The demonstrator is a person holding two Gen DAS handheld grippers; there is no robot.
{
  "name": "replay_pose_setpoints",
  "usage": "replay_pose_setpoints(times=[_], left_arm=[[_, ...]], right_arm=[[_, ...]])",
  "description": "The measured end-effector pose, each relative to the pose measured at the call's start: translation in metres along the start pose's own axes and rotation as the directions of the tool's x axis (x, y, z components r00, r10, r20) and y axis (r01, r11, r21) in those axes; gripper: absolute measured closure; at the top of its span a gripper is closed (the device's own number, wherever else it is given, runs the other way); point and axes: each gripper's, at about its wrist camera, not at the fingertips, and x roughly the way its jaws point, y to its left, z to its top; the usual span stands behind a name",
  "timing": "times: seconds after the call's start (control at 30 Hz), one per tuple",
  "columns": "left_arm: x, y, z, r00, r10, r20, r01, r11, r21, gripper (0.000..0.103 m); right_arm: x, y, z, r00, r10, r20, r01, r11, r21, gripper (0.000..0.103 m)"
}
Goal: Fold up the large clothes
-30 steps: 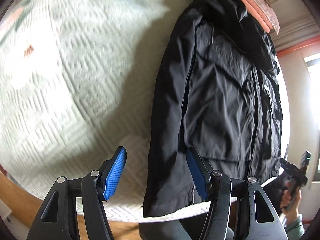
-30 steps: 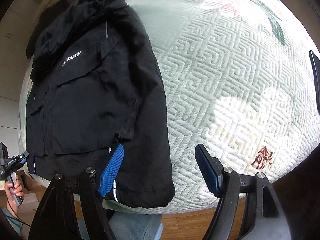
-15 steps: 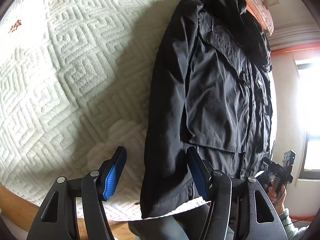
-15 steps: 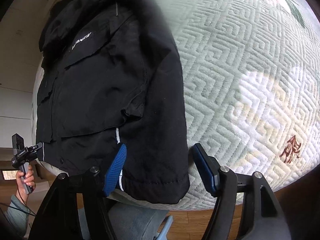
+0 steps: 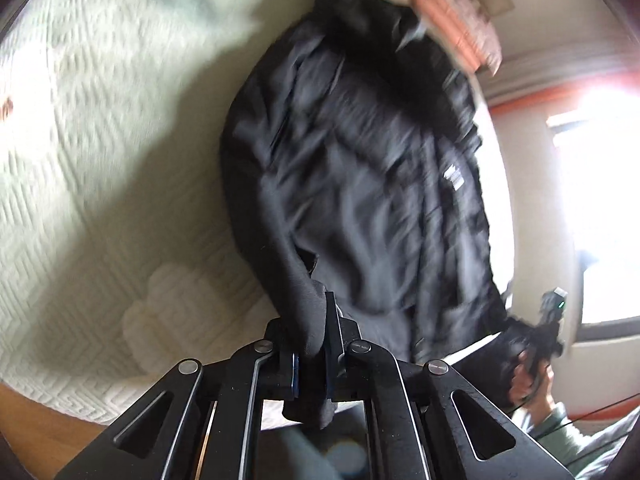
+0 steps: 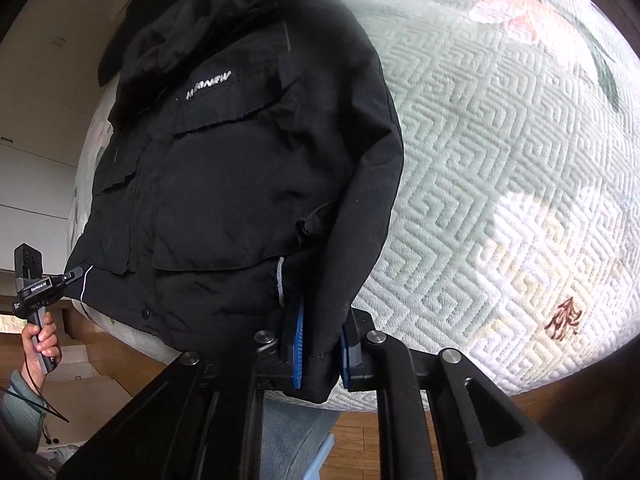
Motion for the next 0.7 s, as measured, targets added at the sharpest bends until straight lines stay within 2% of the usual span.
replay_pose_setpoints(times=[0.07, 0.2, 0.33, 0.47, 0.6, 0.63, 0.7], left_arm=[[-0.017, -0.017, 0.015, 0.998, -0.047, 0.051, 0.046, 0.999, 0.015, 0.095], [-0.041, -0.051, 0.054, 0.985, -0.101, 0.142, 0.093, 0.994, 0.059, 0.095], [-0.063, -0.080, 0.103, 0.957, -0.160, 0.242, 0.148, 0.987, 0.068, 0.095], [-0.081, -0.103, 0.171, 0.917, -0.197, 0.346, 0.182, 0.980, 0.077, 0.095], [-0.081, -0.124, 0.251, 0.879, -0.208, 0.429, 0.182, 0.978, 0.101, 0.094], [-0.079, -0.127, 0.264, 0.874, -0.208, 0.439, 0.177, 0.978, 0.109, 0.094], [-0.061, -0.134, 0.310, 0.867, -0.176, 0.466, 0.142, 0.984, 0.106, 0.094]], right_arm=[[-0.020, 0.006, 0.016, 0.999, 0.018, 0.030, -0.018, 1.000, 0.004, 0.087], [-0.053, 0.020, 0.055, 0.997, 0.042, 0.069, -0.040, 0.999, -0.029, 0.089], [-0.081, 0.023, 0.112, 0.992, 0.079, 0.103, -0.078, 0.997, -0.007, 0.089], [-0.110, 0.033, 0.190, 0.971, 0.154, 0.182, -0.150, 0.988, -0.036, 0.089], [-0.127, 0.047, 0.281, 0.953, 0.171, 0.250, -0.140, 0.981, -0.134, 0.089], [-0.125, 0.052, 0.306, 0.952, 0.158, 0.262, -0.119, 0.980, -0.159, 0.089], [-0.109, 0.057, 0.358, 0.953, 0.150, 0.264, -0.101, 0.977, -0.189, 0.089]])
